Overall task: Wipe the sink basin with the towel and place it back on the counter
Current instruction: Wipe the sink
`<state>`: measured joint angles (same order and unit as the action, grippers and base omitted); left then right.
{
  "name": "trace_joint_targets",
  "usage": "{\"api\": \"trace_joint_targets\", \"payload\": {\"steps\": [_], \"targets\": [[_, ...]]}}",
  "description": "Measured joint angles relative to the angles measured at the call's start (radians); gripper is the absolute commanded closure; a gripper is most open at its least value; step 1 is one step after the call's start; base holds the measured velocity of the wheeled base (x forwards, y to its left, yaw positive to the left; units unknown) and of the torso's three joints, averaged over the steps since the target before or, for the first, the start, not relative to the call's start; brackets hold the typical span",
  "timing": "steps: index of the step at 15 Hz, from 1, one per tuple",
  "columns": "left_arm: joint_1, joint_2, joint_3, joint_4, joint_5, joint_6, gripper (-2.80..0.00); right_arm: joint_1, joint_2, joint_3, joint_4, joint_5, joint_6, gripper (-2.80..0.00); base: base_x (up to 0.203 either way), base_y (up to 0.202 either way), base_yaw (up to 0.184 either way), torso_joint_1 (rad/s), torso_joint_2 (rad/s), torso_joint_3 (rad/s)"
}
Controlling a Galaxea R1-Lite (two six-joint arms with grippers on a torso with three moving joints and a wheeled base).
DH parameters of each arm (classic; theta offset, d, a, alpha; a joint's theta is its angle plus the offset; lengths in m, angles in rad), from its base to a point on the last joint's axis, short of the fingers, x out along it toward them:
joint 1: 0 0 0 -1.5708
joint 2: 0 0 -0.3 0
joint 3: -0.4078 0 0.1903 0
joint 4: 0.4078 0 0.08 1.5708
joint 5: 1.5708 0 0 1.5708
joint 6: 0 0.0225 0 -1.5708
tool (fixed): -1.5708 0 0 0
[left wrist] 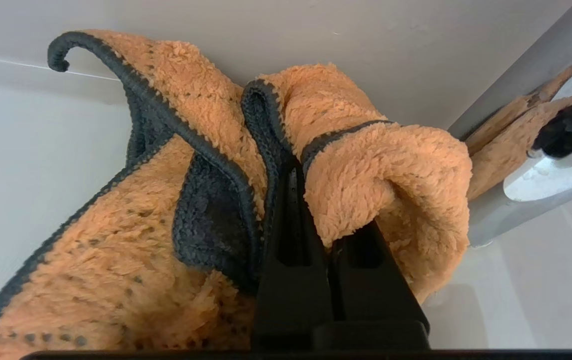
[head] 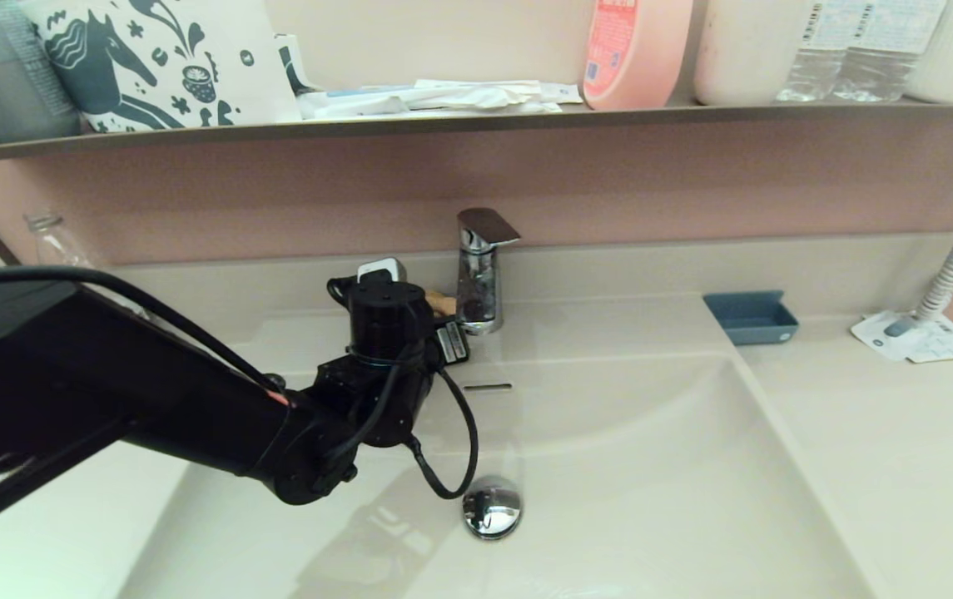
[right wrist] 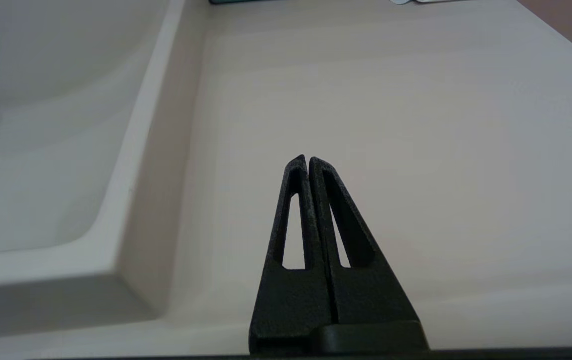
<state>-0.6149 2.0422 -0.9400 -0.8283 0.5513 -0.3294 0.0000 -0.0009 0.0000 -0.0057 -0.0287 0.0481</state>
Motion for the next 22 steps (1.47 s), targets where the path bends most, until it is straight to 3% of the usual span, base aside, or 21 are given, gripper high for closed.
{"api": "trace_joint_targets", "payload": {"steps": [3, 7, 11, 13, 17, 22], "targets": [[0.072, -0.037, 0.072, -0.012, -0.048, 0.001, 0.0, 0.0, 0.0, 0.0, 0.0, 0.0, 0.0, 0.0, 0.0, 0.0, 0.0, 0.0, 0.0, 0.0], [0.254, -0.122, 0.189, -0.015, -0.17, 0.012, 0.0, 0.0, 0.0, 0.0, 0.0, 0.0, 0.0, 0.0, 0.0, 0.0, 0.0, 0.0, 0.0, 0.0], [0.432, -0.164, 0.223, -0.005, -0.292, 0.065, 0.0, 0.0, 0.0, 0.0, 0.0, 0.0, 0.0, 0.0, 0.0, 0.0, 0.0, 0.0, 0.0, 0.0], [0.47, -0.171, 0.225, -0.003, -0.313, 0.069, 0.0, 0.0, 0.0, 0.0, 0.0, 0.0, 0.0, 0.0, 0.0, 0.0, 0.0, 0.0, 0.0, 0.0], [0.438, -0.178, 0.225, -0.003, -0.289, 0.068, 0.0, 0.0, 0.0, 0.0, 0.0, 0.0, 0.0, 0.0, 0.0, 0.0, 0.0, 0.0, 0.0, 0.0], [0.232, -0.163, 0.198, 0.0, -0.166, 0.065, 0.0, 0.0, 0.0, 0.0, 0.0, 0.0, 0.0, 0.0, 0.0, 0.0, 0.0, 0.0, 0.0, 0.0]]}}
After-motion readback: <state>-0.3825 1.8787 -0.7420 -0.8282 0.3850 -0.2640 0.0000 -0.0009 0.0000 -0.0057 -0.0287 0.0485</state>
